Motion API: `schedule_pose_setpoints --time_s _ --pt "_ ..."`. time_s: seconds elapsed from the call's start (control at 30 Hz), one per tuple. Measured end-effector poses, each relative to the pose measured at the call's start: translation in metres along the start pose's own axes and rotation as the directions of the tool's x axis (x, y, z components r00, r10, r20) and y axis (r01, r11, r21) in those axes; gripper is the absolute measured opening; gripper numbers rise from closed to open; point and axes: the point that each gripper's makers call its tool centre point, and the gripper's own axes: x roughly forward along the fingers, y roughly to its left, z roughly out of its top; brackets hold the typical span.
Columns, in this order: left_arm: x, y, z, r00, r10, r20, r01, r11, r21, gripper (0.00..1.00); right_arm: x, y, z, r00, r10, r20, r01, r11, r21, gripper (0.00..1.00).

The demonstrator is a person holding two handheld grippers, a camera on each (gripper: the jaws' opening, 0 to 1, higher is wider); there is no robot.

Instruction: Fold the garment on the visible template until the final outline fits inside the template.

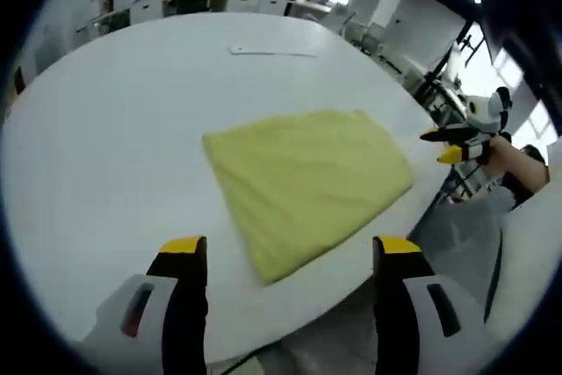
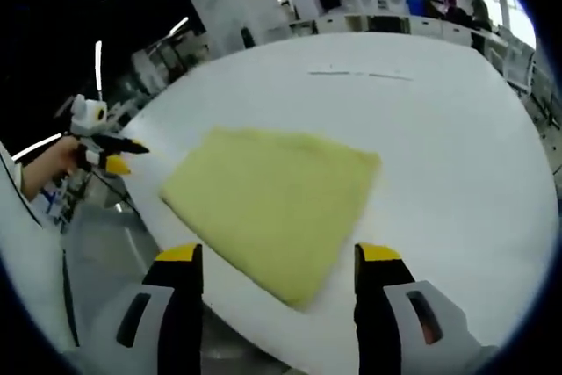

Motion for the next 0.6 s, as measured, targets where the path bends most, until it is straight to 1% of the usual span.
schedule_pose_setpoints --time_s 0.1,0.23,0.33,0.47,0.6 --pt "-0.010 -0.004 0.000 1.000 -0.009 0.017 0.009 1.000 -0.007 0.79 -0.009 0.001 -0.001 1.000 -0.007 0.003 0.007 1.000 -0.017 0.72" --pt "-0.022 -0.009 -0.003 1.000 -0.009 0.010 0.009 1.000 0.015 0.83 -0.022 0.001 -0.001 1.000 0.000 0.023 0.001 1.000 -0.007 0.73" --pt "-0.031 -0.014 -0.003 0.999 -0.028 0.022 0.027 1.000 0.006 0.87 -0.032 0.003 -0.002 0.999 0.005 0.033 -0.005 1.000 -0.016 0.75" --pt "-0.043 -0.019 -0.003 0.999 -0.036 0.041 0.036 0.999 0.002 0.89 -0.045 0.003 -0.004 0.999 0.006 0.040 -0.005 1.000 -0.028 0.77" --pt "-0.053 -0.024 -0.007 0.998 -0.043 0.039 0.043 0.999 0.010 0.93 -0.058 0.005 -0.006 0.999 0.007 0.052 -0.006 1.000 -0.031 0.79"
